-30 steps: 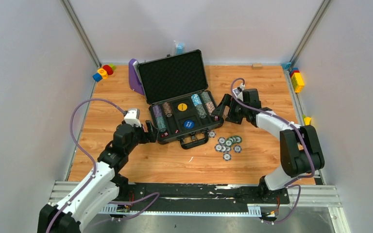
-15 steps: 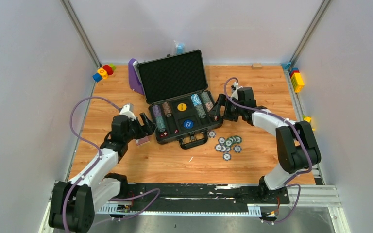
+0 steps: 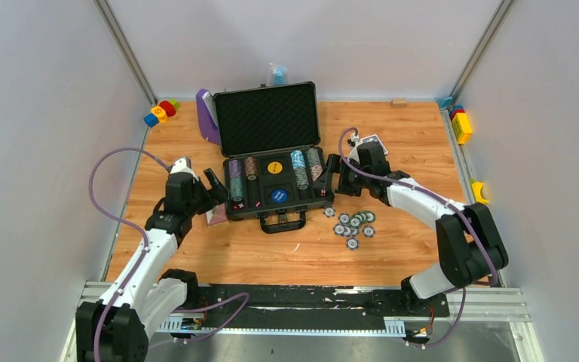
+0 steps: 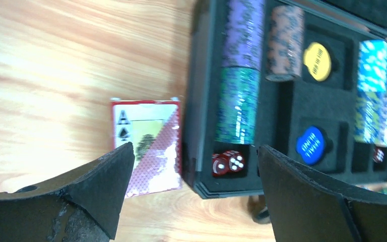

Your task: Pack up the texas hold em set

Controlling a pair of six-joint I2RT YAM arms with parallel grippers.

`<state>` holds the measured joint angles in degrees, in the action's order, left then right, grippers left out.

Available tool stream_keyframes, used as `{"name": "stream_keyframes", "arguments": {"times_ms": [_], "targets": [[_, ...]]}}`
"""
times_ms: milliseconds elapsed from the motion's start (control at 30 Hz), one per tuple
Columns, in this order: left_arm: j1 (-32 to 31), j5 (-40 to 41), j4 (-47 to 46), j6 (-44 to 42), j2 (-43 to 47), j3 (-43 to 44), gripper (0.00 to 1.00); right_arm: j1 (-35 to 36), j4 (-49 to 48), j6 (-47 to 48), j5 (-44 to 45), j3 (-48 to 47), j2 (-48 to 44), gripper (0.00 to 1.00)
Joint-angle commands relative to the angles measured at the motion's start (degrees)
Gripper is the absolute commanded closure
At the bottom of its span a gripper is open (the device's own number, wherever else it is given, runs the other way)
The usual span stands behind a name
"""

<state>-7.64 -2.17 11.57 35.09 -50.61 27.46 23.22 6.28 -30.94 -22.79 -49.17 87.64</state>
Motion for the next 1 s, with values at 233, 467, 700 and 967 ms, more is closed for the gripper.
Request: {"name": "stream_keyframes", "arguments": {"times_ms": [233,467,700,967], "targets": [[0.5,14.0,13.5,4.9,-6.4,3.8,0.05,-0.1,2.3,-1.6,9.8,0.3,-13.6,0.06],[0.5,11.8,15.5,5.9,-8.4,2.8,0.01,-0.6,2.5,-0.6,10.1,1.6,-16.5,0.06],[0.5,2.2,10.3,2.0,-15.1,3.6,0.0,-0.6,2.1,-0.6,8.3,1.9,-16.8,0.06],[0.4,1.7,8.2,1.4,-24.6,5.7,0.0,-0.6,1.8,-0.6,7.5,2.1,-17.3,0.06]]}}
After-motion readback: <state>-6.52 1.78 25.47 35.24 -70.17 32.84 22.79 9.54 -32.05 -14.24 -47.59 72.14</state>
